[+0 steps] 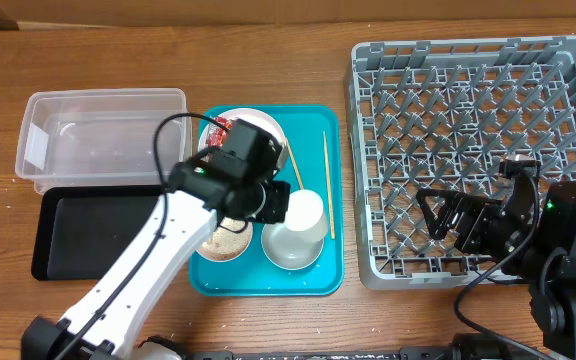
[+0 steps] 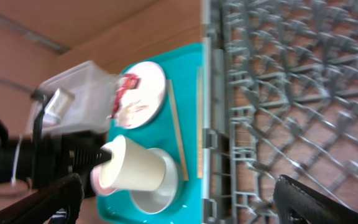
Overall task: Sort waste into correct bins and load items into the dishwasher
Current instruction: 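Reach the left gripper to the white cup and grasp it, then hand the white cup from the left gripper to the right gripper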
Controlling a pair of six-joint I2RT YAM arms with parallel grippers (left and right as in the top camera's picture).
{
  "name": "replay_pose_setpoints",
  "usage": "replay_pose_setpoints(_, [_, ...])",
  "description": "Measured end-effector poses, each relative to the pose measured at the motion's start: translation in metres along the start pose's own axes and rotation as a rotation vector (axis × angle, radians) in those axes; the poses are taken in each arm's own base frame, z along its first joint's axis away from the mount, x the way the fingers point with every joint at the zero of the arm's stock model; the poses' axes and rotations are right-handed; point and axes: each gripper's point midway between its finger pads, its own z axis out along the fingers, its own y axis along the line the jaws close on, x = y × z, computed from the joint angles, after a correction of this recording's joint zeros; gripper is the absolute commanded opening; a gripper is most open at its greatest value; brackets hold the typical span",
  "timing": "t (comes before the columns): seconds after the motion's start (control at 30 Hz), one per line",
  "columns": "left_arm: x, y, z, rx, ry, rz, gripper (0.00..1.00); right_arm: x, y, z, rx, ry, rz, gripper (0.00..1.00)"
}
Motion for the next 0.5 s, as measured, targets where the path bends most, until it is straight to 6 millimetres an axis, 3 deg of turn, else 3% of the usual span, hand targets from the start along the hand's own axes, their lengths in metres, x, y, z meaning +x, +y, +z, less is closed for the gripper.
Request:
replay_pose_setpoints(0.13, [-0.022, -0.023, -0.037, 0.230, -0.065, 0.019, 0.04, 0.000, 0.034, -0.001, -0.201, 0.024, -0.092, 1.00])
replay_pose_setpoints(0.23, [-0.031, -0.037, -0.060, 0.443, -0.085, 0.024, 0.04, 0.004, 0.049, 0.004, -0.314, 0.079, -0.107, 1.00])
replay_pose_setpoints(0.4, [-0.035, -0.065, -0.105, 0.787, -0.109, 0.082, 0.04, 0.021, 0.095, 0.015, -0.631, 0.222, -0.249, 1.00])
replay_pose_setpoints(0.5, [-0.034, -0.074, -0.118, 0.881, -0.113, 0.117, 0.04, 0.029, 0.127, 0.018, -0.809, 0.262, -0.345, 0.96])
